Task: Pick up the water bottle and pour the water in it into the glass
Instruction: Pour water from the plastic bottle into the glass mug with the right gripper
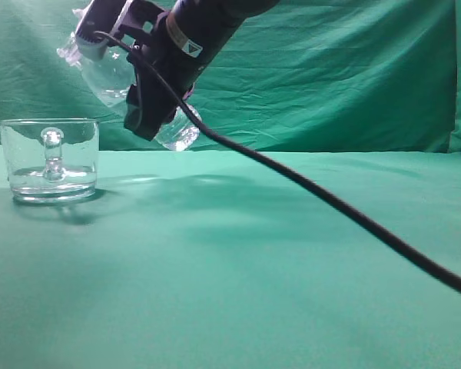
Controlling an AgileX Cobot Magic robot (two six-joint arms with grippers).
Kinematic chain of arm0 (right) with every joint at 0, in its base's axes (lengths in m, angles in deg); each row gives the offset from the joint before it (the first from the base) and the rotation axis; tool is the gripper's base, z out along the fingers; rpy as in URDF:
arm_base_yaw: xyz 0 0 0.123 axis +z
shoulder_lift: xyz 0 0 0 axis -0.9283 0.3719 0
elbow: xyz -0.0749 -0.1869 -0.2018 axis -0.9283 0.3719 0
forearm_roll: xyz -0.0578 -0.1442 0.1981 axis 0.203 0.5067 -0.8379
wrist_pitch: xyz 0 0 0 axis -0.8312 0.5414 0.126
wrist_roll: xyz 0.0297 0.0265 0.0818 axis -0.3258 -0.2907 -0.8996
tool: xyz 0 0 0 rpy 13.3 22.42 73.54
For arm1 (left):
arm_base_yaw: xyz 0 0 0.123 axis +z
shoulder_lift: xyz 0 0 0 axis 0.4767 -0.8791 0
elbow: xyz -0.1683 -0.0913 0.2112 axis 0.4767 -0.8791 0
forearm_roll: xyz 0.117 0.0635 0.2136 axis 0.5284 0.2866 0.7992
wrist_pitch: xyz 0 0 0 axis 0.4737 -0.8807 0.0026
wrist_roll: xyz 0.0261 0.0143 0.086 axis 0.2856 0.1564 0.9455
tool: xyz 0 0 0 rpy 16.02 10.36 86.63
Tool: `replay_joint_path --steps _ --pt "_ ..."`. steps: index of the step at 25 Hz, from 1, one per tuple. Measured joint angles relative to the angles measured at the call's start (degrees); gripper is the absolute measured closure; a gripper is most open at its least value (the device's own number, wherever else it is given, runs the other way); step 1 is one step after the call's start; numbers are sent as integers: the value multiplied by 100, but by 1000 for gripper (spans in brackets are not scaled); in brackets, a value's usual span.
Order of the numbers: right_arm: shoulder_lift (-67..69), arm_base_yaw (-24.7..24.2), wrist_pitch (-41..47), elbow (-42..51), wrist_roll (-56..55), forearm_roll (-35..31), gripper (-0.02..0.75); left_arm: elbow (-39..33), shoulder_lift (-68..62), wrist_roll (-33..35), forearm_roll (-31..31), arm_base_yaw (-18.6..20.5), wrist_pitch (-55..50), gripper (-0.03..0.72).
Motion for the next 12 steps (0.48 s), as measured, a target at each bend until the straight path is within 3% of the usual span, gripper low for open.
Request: replay_joint_path --steps 6,12 --pt "-171 0 148 0 -1627 14 420 0 0 0 0 0 0 688" --pt "-823 0 926 67 -3267 -118 420 0 0 0 0 0 0 688"
